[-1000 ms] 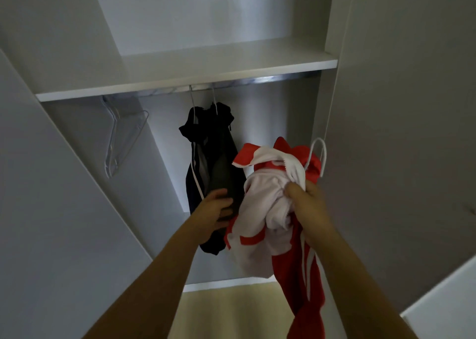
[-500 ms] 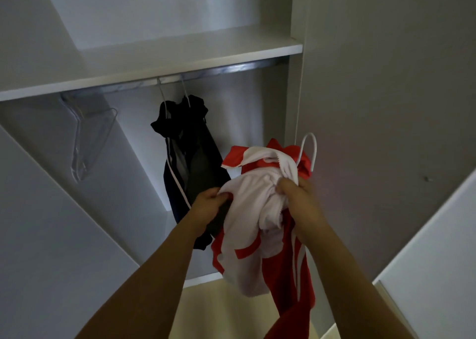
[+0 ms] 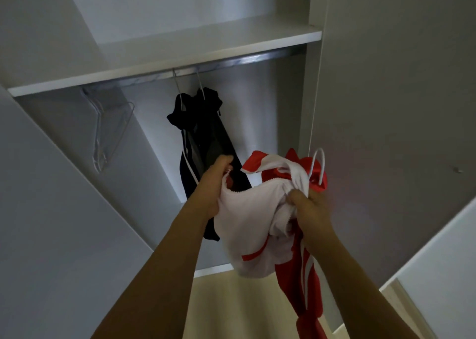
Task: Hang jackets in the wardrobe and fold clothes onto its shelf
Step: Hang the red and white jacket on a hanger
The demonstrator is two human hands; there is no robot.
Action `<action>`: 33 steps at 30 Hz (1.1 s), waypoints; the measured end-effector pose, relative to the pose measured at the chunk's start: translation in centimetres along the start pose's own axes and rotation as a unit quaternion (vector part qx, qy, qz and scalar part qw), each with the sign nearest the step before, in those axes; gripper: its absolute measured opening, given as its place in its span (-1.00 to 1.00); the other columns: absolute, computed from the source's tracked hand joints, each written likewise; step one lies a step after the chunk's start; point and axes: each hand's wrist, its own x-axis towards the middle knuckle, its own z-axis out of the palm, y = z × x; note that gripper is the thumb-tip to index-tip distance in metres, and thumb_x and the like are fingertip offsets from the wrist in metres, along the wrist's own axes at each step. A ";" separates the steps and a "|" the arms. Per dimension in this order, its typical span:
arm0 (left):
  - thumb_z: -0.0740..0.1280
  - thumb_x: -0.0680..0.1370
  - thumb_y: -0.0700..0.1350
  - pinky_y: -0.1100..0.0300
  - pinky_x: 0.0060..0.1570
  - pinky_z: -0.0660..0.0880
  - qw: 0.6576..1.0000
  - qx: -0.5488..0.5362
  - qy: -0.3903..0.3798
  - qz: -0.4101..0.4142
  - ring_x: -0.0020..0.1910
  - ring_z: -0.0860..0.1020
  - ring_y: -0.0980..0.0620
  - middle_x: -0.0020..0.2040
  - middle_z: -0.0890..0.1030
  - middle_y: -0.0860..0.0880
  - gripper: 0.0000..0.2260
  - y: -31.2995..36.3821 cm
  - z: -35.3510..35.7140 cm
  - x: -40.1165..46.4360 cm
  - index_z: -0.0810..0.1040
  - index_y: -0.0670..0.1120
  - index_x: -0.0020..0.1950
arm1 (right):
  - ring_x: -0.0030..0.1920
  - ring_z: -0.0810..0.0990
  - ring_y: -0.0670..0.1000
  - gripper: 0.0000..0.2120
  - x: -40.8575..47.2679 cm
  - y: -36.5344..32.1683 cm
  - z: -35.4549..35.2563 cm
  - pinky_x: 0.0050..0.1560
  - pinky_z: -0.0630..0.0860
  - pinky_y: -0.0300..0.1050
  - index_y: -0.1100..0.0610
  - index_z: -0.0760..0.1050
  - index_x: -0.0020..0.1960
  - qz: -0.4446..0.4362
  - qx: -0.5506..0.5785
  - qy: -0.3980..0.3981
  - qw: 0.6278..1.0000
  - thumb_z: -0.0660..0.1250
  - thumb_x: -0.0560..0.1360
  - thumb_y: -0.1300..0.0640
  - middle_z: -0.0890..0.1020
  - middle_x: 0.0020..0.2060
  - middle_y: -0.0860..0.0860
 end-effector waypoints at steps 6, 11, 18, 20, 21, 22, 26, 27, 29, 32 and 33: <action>0.45 0.49 -0.11 -0.01 0.33 0.41 0.995 -0.025 -0.064 -0.072 0.24 0.50 -0.12 0.21 0.55 -0.22 -0.61 1.2 3.2 -0.5 0.53 -0.29 0.23 | -0.22 0.67 0.00 -0.81 -0.8 0.7 0.5 -0.30 0.58 -0.17 -0.06 0.59 -0.15 -0.020 -0.004 -0.027 0.999 0.29 0.49 0.21 0.68 -0.23 0.00; 0.25 0.59 -0.26 0.26 -0.16 0.47 0.971 0.160 0.047 0.170 -0.14 0.56 0.06 -0.12 0.59 -0.03 -0.84 1.8 3.6 0.4 0.54 -0.02 -0.08 | -0.01 0.66 0.09 -0.81 -1.0 1.2 -1.3 -0.08 0.61 -0.08 -0.04 0.64 0.00 0.012 0.031 -0.130 0.991 0.37 0.39 0.06 0.68 -0.03 0.06; 0.16 0.64 -0.20 0.36 -0.15 0.37 0.755 0.562 -0.193 0.279 -0.20 0.50 0.31 -0.18 0.55 0.18 -0.69 4.8 1.1 -1.0 0.48 0.18 -0.14 | 0.00 0.64 0.06 -0.83 -0.1 0.6 -3.2 0.10 0.57 -0.02 -0.08 0.67 0.01 0.035 0.137 -0.023 0.990 0.38 0.51 0.14 0.66 -0.05 0.00; 0.16 0.64 -0.17 0.24 -0.08 0.44 0.658 0.661 -0.219 0.286 -0.14 0.53 0.24 -0.13 0.59 0.15 -0.71 5.6 1.5 -1.8 0.48 0.21 -0.14 | -0.13 0.59 0.00 -0.71 -0.4 0.3 -2.9 -0.03 0.56 -0.13 -0.10 0.66 0.00 -0.001 0.134 -0.041 0.990 0.34 0.51 0.28 0.61 -0.14 -0.01; 0.16 0.63 -0.18 0.18 -0.06 0.48 0.616 0.694 -0.220 0.300 -0.13 0.54 0.18 -0.12 0.60 0.12 -0.72 5.9 1.9 -2.2 0.49 0.19 -0.11 | -0.20 0.58 -0.03 -0.63 -0.6 0.1 -2.6 -0.10 0.57 -0.18 -0.11 0.66 0.00 -0.015 0.130 -0.056 0.990 0.31 0.50 0.35 0.60 -0.18 -0.02; 0.16 0.61 -0.20 0.11 -0.05 0.50 0.585 0.713 -0.216 0.320 -0.13 0.56 0.12 -0.13 0.61 0.09 -0.74 6.1 2.3 -2.8 0.51 0.15 -0.09 | -0.22 0.60 -0.06 -0.58 -0.8 0.0 -2.2 -0.11 0.57 -0.20 -0.12 0.66 0.01 -0.026 0.126 -0.073 0.989 0.30 0.48 0.40 0.61 -0.21 -0.05; 0.17 0.61 -0.19 0.02 -0.11 0.52 0.570 0.696 -0.194 0.390 -0.19 0.55 0.08 -0.18 0.59 0.08 -0.77 6.0 3.5 -4.6 0.46 0.13 -0.10 | 0.05 0.61 -0.17 -0.60 -1.4 -0.1 -1.4 0.06 0.56 -0.24 -0.12 0.59 0.20 -0.048 0.098 -0.166 0.980 0.37 0.49 0.30 0.65 -0.01 -0.14; 0.17 0.62 -0.18 0.01 -0.11 0.53 0.580 0.684 -0.195 0.397 -0.20 0.55 0.08 -0.18 0.59 0.08 -0.79 5.9 3.5 -4.8 0.47 0.13 -0.08 | 0.06 0.60 -0.22 -0.58 -1.5 -0.2 -1.4 0.04 0.56 -0.28 -0.13 0.55 0.24 -0.053 0.087 -0.185 0.978 0.38 0.49 0.27 0.64 -0.03 -0.22; 0.17 0.64 -0.14 0.01 -0.12 0.53 0.603 0.658 -0.200 0.404 -0.21 0.57 0.06 -0.18 0.60 0.07 -0.84 5.5 3.4 -5.1 0.49 0.09 0.01 | 0.07 0.56 -0.27 -0.51 -1.5 -0.4 -1.2 0.16 0.51 -0.25 -0.19 0.48 0.31 -0.051 0.048 -0.195 0.978 0.41 0.48 0.23 0.59 -0.07 -0.30; 0.16 0.65 -0.14 0.03 -0.20 0.52 0.633 0.619 -0.209 0.415 -0.30 0.55 0.04 -0.24 0.58 0.03 -0.87 5.1 3.3 -5.4 0.47 0.05 0.06 | 0.25 0.39 -0.11 -0.53 -1.5 -0.7 -1.0 0.27 0.40 -0.20 -0.28 0.46 0.28 -0.050 -0.047 -0.176 0.982 0.45 0.46 0.07 0.42 0.09 -0.28; 0.16 0.65 -0.14 0.05 -0.25 0.51 0.638 0.609 -0.211 0.423 -0.34 0.53 0.04 -0.28 0.56 0.05 -0.89 5.0 3.3 -5.4 0.45 0.04 0.05 | 0.26 0.37 -0.05 -0.58 -1.6 -0.8 -0.9 0.24 0.41 -0.21 -0.26 0.50 0.25 -0.048 -0.072 -0.171 0.982 0.46 0.44 0.02 0.34 0.18 -0.17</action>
